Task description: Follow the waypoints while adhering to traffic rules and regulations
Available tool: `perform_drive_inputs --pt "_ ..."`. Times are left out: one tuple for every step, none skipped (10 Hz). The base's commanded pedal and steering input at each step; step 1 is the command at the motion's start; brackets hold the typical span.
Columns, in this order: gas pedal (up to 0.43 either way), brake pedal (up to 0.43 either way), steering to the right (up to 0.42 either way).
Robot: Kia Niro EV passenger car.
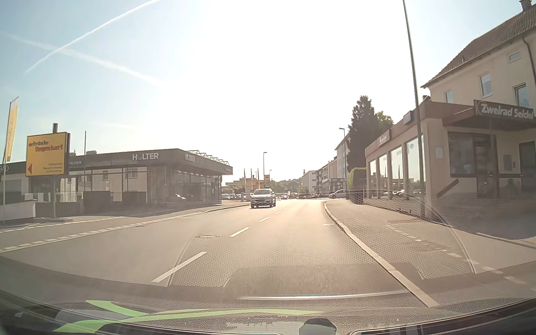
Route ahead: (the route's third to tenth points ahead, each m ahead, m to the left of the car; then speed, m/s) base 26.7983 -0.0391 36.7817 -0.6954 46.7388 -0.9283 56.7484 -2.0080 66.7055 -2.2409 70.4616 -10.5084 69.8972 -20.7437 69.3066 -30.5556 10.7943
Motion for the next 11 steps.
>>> perform_drive_inputs --pt "0.098 0.0 0.01" --pt "0.098 0.0 0.011" --pt "0.098 0.0 0.01" --pt "0.098 0.0 0.01" --pt "0.098 0.0 0.011" --pt "0.098 0.0 0.01" --pt "0.098 0.0 0.011" --pt "0.098 0.0 0.01" --pt "0.098 0.0 0.009" --pt "0.098 0.0 0.008" --pt "0.098 0.0 0.008"
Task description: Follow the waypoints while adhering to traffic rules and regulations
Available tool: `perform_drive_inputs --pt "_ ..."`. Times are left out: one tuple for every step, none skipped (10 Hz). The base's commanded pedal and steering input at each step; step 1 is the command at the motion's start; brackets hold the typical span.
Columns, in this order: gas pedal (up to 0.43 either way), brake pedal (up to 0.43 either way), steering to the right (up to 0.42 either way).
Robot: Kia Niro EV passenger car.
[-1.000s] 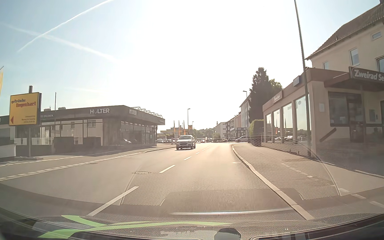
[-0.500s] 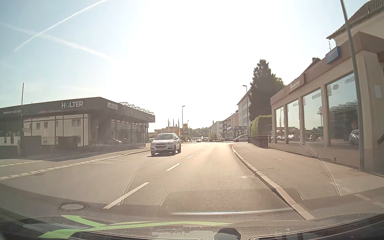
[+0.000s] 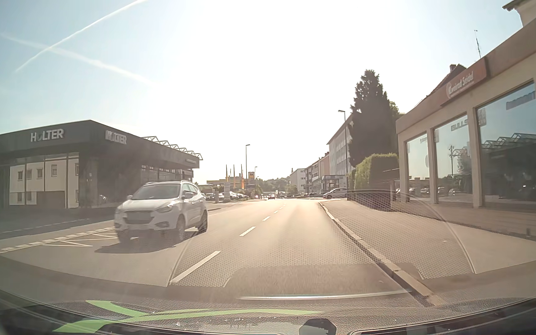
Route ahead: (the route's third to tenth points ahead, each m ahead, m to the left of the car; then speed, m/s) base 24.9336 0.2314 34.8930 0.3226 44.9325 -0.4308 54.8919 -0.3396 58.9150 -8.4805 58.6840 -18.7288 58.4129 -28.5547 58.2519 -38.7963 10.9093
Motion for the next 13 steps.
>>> perform_drive_inputs --pt "0.098 0.0 0.008" --pt "0.098 0.006 0.009" --pt "0.098 0.067 0.009" --pt "0.098 0.14 0.009" --pt "0.098 0.159 0.009" --pt "0.0 0.189 0.009" --pt "0.0 0.213 0.009" --pt "0.0 0.238 0.008" --pt "0.0 0.238 0.009" --pt "0.0 0.238 0.009" --pt "0.0 0.232 0.009" --pt "0.0 0.226 0.008" --pt "0.0 0.226 0.008"
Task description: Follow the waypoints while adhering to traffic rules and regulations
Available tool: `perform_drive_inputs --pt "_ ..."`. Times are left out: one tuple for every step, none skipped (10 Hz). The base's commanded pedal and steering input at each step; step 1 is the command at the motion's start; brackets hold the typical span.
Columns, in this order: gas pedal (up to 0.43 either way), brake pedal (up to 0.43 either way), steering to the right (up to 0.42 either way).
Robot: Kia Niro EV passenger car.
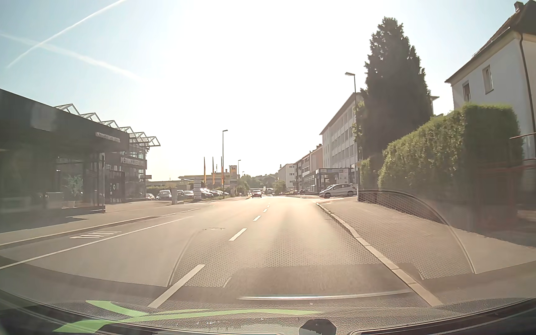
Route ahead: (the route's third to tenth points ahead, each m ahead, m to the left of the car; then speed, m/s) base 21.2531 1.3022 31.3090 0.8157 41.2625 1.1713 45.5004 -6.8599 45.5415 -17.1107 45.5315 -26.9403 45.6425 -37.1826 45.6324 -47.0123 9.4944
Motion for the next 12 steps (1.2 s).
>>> perform_drive_inputs --pt "0.0 0.226 0.008" --pt "0.0 0.226 0.008" --pt "0.0 0.226 0.007" --pt "0.0 0.22 0.005" --pt "0.0 0.22 0.004" --pt "0.0 0.226 0.004" --pt "0.0 0.226 0.004" --pt "0.0 0.226 0.004" --pt "0.0 0.22 0.004" --pt "0.0 0.22 0.004" --pt "0.0 0.213 0.004" --pt "0.0 0.207 0.004"
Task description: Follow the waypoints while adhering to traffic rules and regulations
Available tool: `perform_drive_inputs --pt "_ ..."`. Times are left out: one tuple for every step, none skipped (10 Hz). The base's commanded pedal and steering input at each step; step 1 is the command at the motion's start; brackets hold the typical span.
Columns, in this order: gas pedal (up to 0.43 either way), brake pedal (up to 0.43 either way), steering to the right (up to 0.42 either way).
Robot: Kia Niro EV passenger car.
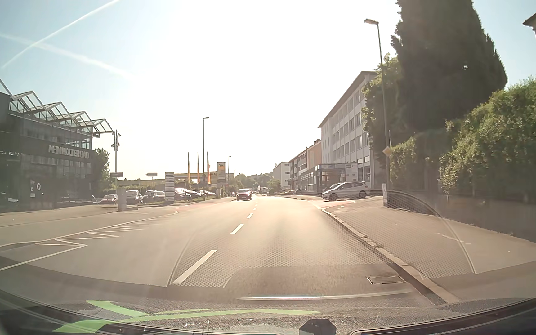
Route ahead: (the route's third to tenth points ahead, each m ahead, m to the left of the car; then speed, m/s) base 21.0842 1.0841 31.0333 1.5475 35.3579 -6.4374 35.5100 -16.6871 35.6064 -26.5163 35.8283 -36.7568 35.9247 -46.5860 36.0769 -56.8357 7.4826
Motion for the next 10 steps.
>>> perform_drive_inputs --pt "0.0 0.201 0.004" --pt "0.0 0.201 0.004" --pt "0.0 0.195 0.003" --pt "0.0 0.195 0.003" --pt "0.0 0.195 0.003" --pt "0.0 0.189 0.003" --pt "0.0 0.177 0.002" --pt "0.0 0.159 0.002" --pt "0.0 0.14 0.001" --pt "0.0 0.134 0.002"
